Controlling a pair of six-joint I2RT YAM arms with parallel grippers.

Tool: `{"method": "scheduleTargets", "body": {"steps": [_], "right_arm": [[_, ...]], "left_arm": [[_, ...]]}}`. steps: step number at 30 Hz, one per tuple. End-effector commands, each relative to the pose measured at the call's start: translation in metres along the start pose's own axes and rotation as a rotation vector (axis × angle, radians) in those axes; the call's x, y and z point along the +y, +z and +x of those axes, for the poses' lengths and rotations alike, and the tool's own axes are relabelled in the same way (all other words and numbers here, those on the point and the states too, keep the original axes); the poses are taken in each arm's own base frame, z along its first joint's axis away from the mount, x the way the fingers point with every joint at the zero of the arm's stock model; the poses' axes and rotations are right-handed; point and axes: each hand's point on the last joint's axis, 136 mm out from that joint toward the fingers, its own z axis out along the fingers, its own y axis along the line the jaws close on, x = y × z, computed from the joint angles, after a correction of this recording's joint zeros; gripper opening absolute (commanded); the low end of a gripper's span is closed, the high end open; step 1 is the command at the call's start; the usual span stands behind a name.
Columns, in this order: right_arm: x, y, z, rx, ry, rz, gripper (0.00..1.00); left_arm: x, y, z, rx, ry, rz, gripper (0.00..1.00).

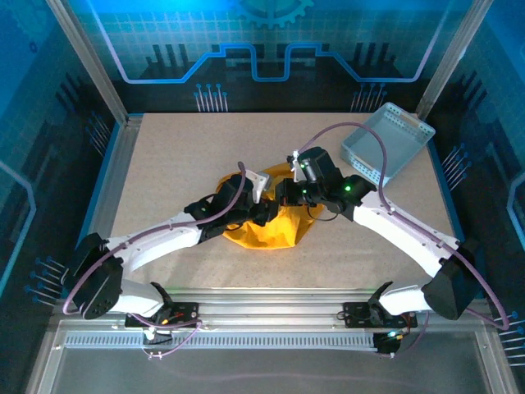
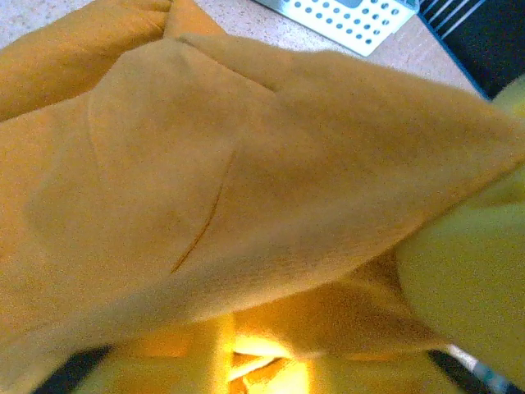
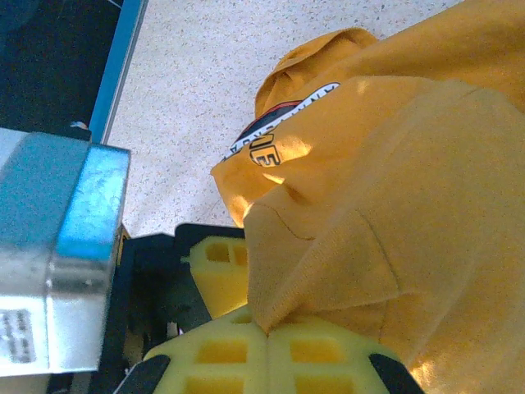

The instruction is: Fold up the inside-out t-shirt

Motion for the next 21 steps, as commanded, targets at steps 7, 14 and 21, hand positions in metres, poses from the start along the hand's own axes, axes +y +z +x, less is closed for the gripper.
{"method": "scheduleTargets", "body": {"steps": [7, 14, 21], "right_arm": [[-0.029, -0.009, -0.017, -0.057, -0.01, 0.107, 0.0], [-0.063, 0.005, -0.035, -0.068, -0.114, 0.285, 0.0], [-0.051, -0.006, -0.034, -0.106, -0.119, 0.234, 0.37]], "left_arm": [[0.003, -0.032, -0.035, -0.091, 0.033, -0.093, 0.0], [-0.015, -0.085, -0.068, -0.125, 0.04, -0.108, 0.0], [0.0, -0.063, -0.06, -0.011, -0.054, -0.156, 0.0]]}}
